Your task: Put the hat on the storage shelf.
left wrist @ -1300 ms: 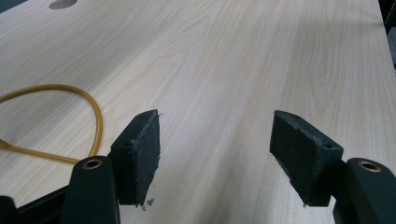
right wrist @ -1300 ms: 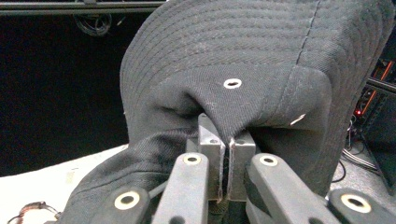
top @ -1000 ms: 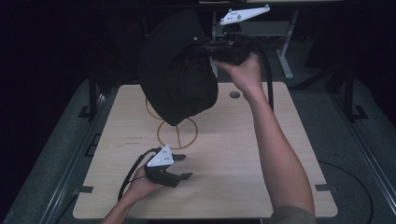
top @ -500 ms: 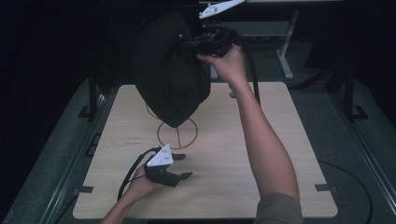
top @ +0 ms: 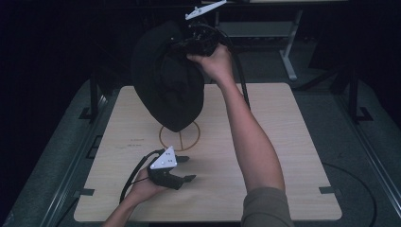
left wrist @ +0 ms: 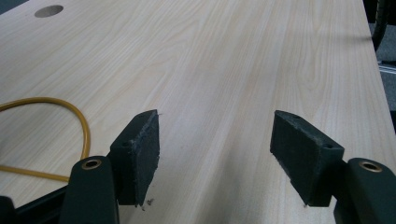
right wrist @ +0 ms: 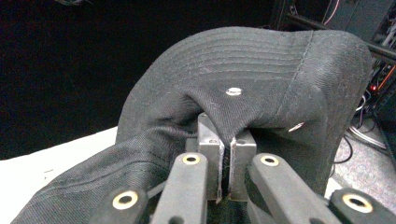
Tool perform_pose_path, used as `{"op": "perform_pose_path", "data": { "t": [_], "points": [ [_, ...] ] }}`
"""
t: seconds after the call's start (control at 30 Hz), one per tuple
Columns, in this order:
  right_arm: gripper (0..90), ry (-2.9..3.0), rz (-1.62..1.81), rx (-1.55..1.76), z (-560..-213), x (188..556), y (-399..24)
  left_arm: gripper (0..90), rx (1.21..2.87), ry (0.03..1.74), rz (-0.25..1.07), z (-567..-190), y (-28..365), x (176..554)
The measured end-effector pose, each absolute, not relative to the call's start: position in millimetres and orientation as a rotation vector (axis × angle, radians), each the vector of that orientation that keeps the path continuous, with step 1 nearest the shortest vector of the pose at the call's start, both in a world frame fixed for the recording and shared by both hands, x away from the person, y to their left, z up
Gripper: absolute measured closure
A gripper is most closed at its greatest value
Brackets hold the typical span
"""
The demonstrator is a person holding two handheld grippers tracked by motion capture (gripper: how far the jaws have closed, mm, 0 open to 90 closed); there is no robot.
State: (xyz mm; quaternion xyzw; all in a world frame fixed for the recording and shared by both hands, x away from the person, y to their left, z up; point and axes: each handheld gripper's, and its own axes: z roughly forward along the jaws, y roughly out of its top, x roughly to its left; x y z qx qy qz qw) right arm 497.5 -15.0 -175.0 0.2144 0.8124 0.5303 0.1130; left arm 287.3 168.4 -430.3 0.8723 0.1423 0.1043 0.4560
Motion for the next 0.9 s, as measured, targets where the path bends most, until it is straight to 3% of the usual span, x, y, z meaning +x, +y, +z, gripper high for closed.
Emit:
{"op": "perform_pose_path", "data": {
  "t": [0.57,0.73,0.8,0.9],
  "points": [
    [82.4,2.414,1.537,0.754,-198.3,518.2,10.5,31.2,2.170,0.315,0.262,-431.3,161.5,283.6],
    [72.4,2.435,1.500,0.778,-205.7,521.4,19.8,31.3,2.177,0.299,0.261,-431.6,158.8,281.5],
    [61.7,2.470,1.449,0.785,-212.4,522.8,24.3,31.3,2.185,0.285,0.260,-431.6,157.1,280.0],
    [56.4,2.448,1.500,0.795,-214.3,522.1,22.5,31.2,2.186,0.276,0.261,-431.7,155.6,278.6]
  ]
}}
